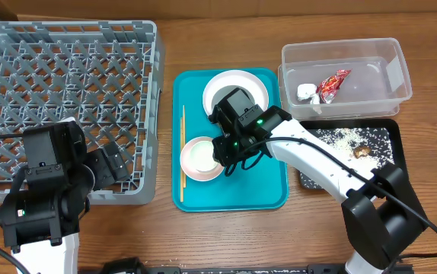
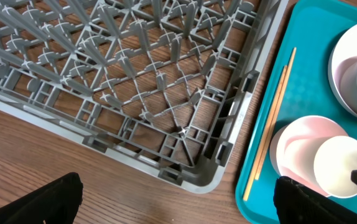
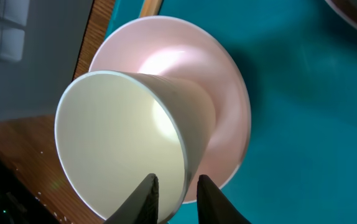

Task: Sort waste into correct bins and load items into the dishwasher
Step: 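Grasp the white cup from the pink bowl with the right gripper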

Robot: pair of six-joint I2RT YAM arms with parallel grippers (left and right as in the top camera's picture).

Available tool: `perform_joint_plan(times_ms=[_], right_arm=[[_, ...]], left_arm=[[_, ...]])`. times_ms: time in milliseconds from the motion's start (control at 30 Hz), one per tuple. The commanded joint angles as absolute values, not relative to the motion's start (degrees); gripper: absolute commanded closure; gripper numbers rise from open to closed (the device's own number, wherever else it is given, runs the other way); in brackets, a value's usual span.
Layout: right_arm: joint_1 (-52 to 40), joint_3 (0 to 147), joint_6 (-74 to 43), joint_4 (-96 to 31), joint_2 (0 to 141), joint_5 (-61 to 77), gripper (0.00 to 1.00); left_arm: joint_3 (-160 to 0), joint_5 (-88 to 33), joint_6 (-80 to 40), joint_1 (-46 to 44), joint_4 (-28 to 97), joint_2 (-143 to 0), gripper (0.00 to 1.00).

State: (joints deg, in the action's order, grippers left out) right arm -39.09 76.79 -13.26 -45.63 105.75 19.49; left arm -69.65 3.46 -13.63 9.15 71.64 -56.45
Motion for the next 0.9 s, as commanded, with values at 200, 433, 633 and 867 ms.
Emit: perform_joint_plan(times_ms=[200,433,633,867], right_arm=[[-39.3,76.4,-15.1,-46.1,106.5,19.1,0.87],[-39.3,76.4,-15.1,-46.3,106.5,19.1,0.96],[-38.2,79.0,-15.0,-46.9,105.4,19.1,0.96],[-30.8,87.3,-14.8,-50.9,97.8,19.7,0.96]], left_arm=[[-70.5,2.9,-14.8,9.6,71.8,-56.6,0.0],[-70.5,2.9,-14.9,9.6,71.7,-56.6,0.0],[-70.5,2.9,-14.9,9.6,71.7,-56.6,0.0],[-70.5,-1.8,-14.8,9.6,71.1,-56.6,0.0]])
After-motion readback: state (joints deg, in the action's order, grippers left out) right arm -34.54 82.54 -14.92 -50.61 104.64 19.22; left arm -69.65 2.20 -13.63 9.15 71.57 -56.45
